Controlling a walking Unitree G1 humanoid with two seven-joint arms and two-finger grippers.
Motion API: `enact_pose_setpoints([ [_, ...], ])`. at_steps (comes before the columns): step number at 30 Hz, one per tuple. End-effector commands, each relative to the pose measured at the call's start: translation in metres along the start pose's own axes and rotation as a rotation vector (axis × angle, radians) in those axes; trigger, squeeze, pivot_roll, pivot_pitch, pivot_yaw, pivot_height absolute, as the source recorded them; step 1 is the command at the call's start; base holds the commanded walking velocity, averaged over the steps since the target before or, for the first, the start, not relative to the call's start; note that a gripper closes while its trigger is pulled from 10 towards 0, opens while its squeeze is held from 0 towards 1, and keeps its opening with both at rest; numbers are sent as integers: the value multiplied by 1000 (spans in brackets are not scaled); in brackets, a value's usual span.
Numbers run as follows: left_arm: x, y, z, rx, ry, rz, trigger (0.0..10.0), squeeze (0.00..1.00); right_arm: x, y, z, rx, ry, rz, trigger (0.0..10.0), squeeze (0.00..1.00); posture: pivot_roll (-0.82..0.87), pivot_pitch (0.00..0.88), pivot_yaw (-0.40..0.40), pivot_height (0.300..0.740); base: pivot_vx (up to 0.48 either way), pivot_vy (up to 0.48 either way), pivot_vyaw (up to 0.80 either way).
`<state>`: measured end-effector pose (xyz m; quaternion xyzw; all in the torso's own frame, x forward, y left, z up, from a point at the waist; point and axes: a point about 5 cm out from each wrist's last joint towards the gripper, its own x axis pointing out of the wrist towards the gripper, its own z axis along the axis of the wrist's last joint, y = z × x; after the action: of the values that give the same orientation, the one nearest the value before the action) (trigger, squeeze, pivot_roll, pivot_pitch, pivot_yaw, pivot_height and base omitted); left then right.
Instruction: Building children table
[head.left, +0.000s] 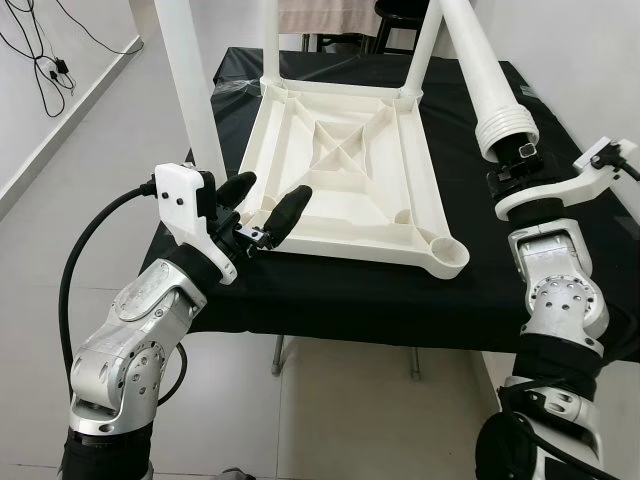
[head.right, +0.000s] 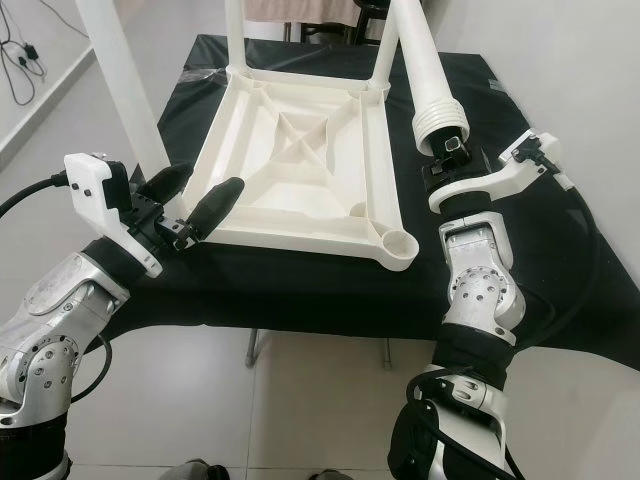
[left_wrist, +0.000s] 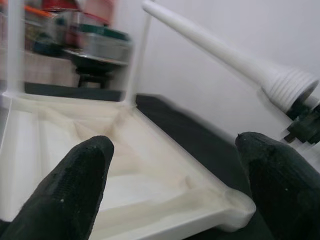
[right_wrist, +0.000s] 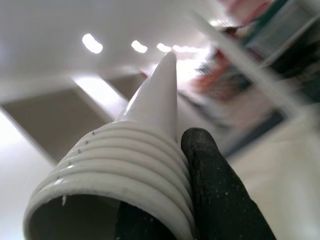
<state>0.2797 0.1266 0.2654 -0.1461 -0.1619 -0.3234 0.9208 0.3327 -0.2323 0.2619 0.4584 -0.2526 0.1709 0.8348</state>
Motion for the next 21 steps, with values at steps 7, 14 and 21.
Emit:
enact_pose_setpoints([
  [7, 28, -23, 49, -320, -200, -348, 10000, 0, -15, 61, 17, 295, -62, 554, 10000, 0, -8, 70, -31, 740, 0, 0, 0],
  [14, 32, -31, 61, -446, -266, -431, 10000, 0, -38, 74, -17, 243, 222, 766, 10000, 0, -6, 62, -32, 740, 0, 0, 0],
  [21, 27, -36, 79, -544, -307, -580, 10000, 0, -49, 74, -28, 293, 337, 848, 10000, 0, 3, 52, -37, 740, 0, 0, 0],
])
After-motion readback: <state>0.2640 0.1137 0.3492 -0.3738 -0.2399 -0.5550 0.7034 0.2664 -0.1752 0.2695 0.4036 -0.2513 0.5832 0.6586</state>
